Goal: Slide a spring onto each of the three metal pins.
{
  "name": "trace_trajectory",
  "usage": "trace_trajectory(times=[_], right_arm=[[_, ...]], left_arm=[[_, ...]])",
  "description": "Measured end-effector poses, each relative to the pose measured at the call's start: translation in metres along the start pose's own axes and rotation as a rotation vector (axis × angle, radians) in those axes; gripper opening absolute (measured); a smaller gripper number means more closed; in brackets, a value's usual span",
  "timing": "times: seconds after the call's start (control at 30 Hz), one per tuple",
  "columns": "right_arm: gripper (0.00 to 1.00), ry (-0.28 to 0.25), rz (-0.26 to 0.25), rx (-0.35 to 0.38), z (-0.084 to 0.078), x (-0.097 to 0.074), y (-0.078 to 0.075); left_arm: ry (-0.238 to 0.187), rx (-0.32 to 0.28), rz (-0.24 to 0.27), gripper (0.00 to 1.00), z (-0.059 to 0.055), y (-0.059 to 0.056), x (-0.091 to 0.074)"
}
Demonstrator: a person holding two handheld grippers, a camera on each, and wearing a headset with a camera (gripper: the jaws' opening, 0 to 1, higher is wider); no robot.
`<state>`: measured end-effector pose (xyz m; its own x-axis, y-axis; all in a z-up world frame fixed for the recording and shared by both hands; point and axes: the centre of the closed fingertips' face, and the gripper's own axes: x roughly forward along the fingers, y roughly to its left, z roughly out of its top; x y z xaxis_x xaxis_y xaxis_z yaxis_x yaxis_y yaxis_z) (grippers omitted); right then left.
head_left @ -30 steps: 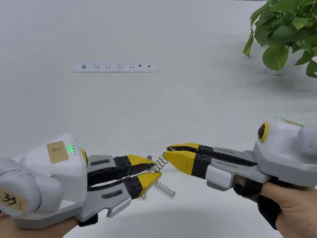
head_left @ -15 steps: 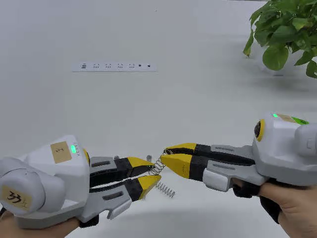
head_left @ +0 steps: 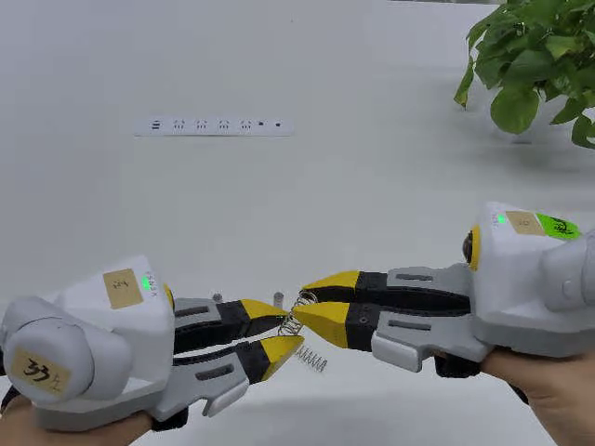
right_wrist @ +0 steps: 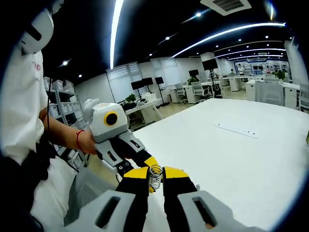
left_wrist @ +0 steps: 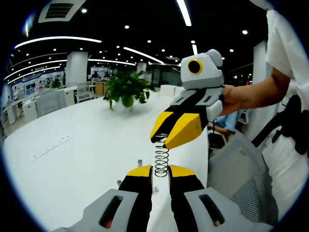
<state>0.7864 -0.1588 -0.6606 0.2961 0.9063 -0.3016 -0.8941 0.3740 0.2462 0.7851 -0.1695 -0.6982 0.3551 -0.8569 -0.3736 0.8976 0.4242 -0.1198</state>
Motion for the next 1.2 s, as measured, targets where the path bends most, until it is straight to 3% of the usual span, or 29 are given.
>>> trace_trajectory(times=[0.6, 1.2], right_arm=[[0.11, 0.019, -0.006, -0.051, -0.0004, -0.0035, -0.0027], [0.13, 0.084, 0.024, -0.124, -0.0077, -0.0033, 0.0022]], left_arm=[[0.02, 0.015, -0.011, 0.11, -0.0027, -0.002, 0.0023], [0.01, 0.012, -0.022, 0.1, -0.0054, -0.0045, 0.0004]])
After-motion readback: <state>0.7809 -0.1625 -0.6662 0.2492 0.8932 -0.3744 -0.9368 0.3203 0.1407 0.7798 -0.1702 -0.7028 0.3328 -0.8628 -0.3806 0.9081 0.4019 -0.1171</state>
